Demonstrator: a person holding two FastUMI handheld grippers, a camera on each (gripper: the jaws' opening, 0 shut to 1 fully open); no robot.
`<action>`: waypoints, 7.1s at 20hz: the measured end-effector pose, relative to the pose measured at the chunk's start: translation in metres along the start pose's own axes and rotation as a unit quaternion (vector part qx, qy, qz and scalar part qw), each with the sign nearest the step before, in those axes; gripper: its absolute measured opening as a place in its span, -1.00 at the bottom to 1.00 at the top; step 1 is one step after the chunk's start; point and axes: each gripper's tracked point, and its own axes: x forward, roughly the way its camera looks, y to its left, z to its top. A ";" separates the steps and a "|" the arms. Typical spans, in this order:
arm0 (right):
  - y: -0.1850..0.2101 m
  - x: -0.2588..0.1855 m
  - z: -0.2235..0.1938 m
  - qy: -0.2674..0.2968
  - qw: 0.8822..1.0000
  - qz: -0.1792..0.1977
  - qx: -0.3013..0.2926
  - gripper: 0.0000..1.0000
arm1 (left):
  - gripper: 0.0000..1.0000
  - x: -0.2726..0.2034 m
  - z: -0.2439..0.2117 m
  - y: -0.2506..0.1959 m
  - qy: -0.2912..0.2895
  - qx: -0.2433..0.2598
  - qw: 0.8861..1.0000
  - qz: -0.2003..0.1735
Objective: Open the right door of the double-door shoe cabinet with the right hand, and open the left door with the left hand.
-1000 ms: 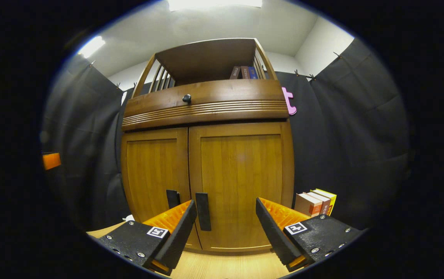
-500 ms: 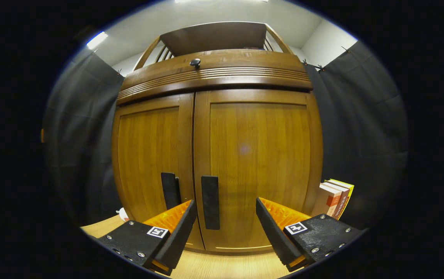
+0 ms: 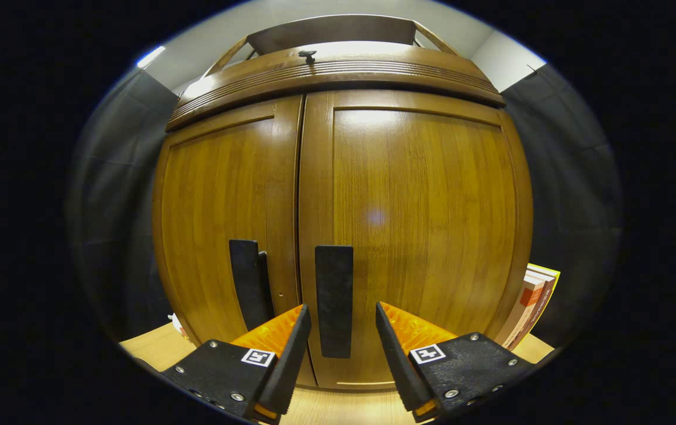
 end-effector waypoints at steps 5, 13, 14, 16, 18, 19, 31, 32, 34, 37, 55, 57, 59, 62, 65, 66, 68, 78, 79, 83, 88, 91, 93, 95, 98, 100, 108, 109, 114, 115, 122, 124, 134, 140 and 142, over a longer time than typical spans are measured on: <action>0.002 0.014 0.000 0.006 1.000 0.000 0.026 -0.22 | 0.90 0.002 -0.005 0.003 0.007 0.000 1.000 0.003; 0.003 0.008 -0.002 0.016 1.000 0.000 0.027 -0.40 | 0.94 -0.005 -0.010 0.004 0.015 -0.001 1.000 0.004; 0.003 0.003 -0.002 0.014 1.000 0.002 0.022 -0.41 | 0.94 -0.007 -0.010 0.004 0.015 0.000 1.000 0.005; 0.002 -0.008 -0.002 0.013 1.000 0.008 0.020 -0.43 | 0.94 -0.011 -0.010 0.006 0.015 0.002 1.000 0.008; 0.000 -0.021 -0.002 0.015 1.000 0.013 0.022 -0.43 | 0.96 -0.014 -0.010 0.007 0.015 0.002 1.000 0.010; -0.002 -0.028 -0.002 0.016 1.000 0.015 0.021 -0.50 | 0.93 -0.015 -0.010 0.007 0.016 0.001 1.000 0.011; -0.024 -0.102 0.001 0.012 0.999 0.027 0.017 -0.46 | 0.94 -0.033 -0.008 -0.002 0.015 -0.007 1.000 0.002; -0.028 -0.108 0.000 0.011 0.999 0.027 0.017 -0.46 | 0.93 -0.034 -0.009 -0.003 0.015 -0.007 1.000 0.000; -0.035 -0.121 0.000 0.010 0.999 0.027 0.018 -0.46 | 0.92 -0.035 -0.009 -0.006 0.016 -0.007 1.000 -0.004; -0.046 -0.137 0.000 0.008 0.999 0.024 0.021 -0.47 | 0.93 -0.036 -0.010 -0.011 0.018 -0.010 1.000 -0.008; -0.135 -0.211 0.007 -0.005 1.000 -0.012 0.012 -0.82 | 0.95 -0.030 -0.006 -0.069 0.001 -0.003 0.999 -0.050; -0.144 -0.216 0.007 0.001 1.000 -0.007 0.021 -0.82 | 0.94 -0.027 -0.007 -0.078 0.001 -0.003 0.999 -0.054; -0.154 -0.221 0.006 0.007 0.999 -0.001 0.032 -0.82 | 0.93 -0.026 -0.008 -0.088 0.003 -0.005 0.998 -0.063; -0.176 -0.227 0.008 0.008 0.999 -0.005 0.039 -0.82 | 0.94 -0.024 -0.012 -0.100 0.007 -0.005 0.997 -0.073; -0.194 -0.231 0.003 0.017 0.999 -0.004 0.045 -0.82 | 0.93 -0.019 -0.014 -0.111 0.011 -0.009 0.997 -0.080; -0.198 -0.232 0.002 0.021 0.999 -0.001 0.048 -0.82 | 0.93 -0.018 -0.014 -0.115 0.012 -0.012 0.996 -0.082; -0.208 -0.232 0.001 0.025 0.998 0.000 0.053 -0.82 | 0.93 -0.015 -0.015 -0.121 0.014 -0.015 0.996 -0.086; -0.268 -0.231 0.002 0.014 0.998 -0.041 0.053 -0.71 | 0.92 -0.003 -0.021 -0.141 0.021 -0.015 0.995 -0.093; -0.269 -0.231 0.002 0.014 0.998 -0.036 0.054 -0.71 | 0.94 -0.001 -0.022 -0.145 0.024 -0.016 0.995 -0.095; -0.283 -0.237 0.003 0.010 0.998 -0.037 0.046 -0.91 | 0.94 0.017 -0.030 -0.162 0.031 -0.023 0.994 -0.104; -0.291 -0.256 0.012 -0.006 0.998 -0.035 0.059 -0.85 | 0.96 0.041 -0.052 -0.192 0.052 -0.037 0.991 -0.120; -0.304 -0.269 0.021 -0.023 0.997 -0.061 0.033 -0.58 | 0.93 0.061 -0.069 -0.206 0.062 -0.024 0.991 -0.113; -0.312 -0.274 0.025 -0.030 0.996 -0.080 0.019 -0.24 | 0.94 0.074 -0.077 -0.220 0.062 -0.013 0.991 -0.120; -0.322 -0.275 0.030 -0.035 0.994 -0.102 0.011 0.21 | 0.96 0.089 -0.090 -0.234 0.067 -0.001 0.990 -0.127; -0.332 -0.283 0.040 -0.045 0.990 -0.130 0.011 0.73 | 0.96 0.108 -0.106 -0.250 0.075 -0.001 0.988 -0.134; -0.335 -0.286 0.044 -0.052 0.989 -0.138 0.010 0.93 | 0.96 0.123 -0.111 -0.254 0.071 0.001 0.989 -0.128; -0.346 -0.291 0.046 -0.063 0.985 -0.161 -0.013 0.97 | 0.96 0.177 -0.143 -0.265 0.081 0.000 0.990 -0.117; -0.346 -0.290 0.045 -0.063 0.985 -0.163 -0.016 0.97 | 0.96 0.182 -0.145 -0.267 0.082 0.002 0.990 -0.118; -0.346 -0.287 0.045 -0.063 0.984 -0.163 -0.020 0.97 | 0.87 0.195 -0.157 -0.274 0.092 0.005 0.989 -0.117; -0.345 -0.287 0.046 -0.064 0.984 -0.164 -0.020 0.97 | 0.80 0.195 -0.156 -0.273 0.089 0.007 0.989 -0.118; -0.340 -0.290 0.049 -0.067 0.984 -0.163 -0.015 0.97 | -0.13 0.196 -0.156 -0.275 0.085 0.011 0.988 -0.126; -0.338 -0.292 0.049 -0.066 0.984 -0.165 -0.017 0.97 | -0.24 0.195 -0.157 -0.273 0.093 0.000 0.987 -0.128; -0.318 -0.313 0.069 -0.074 0.983 -0.167 -0.026 0.97 | -0.31 0.132 -0.149 -0.250 0.113 -0.005 0.978 -0.174; -0.295 -0.323 0.084 -0.082 0.983 -0.161 -0.026 0.97 | -0.31 0.084 -0.141 -0.215 0.114 -0.004 0.976 -0.187; -0.286 -0.330 0.087 -0.081 0.984 -0.158 -0.026 0.97 | -0.34 0.072 -0.139 -0.203 0.115 -0.004 0.976 -0.187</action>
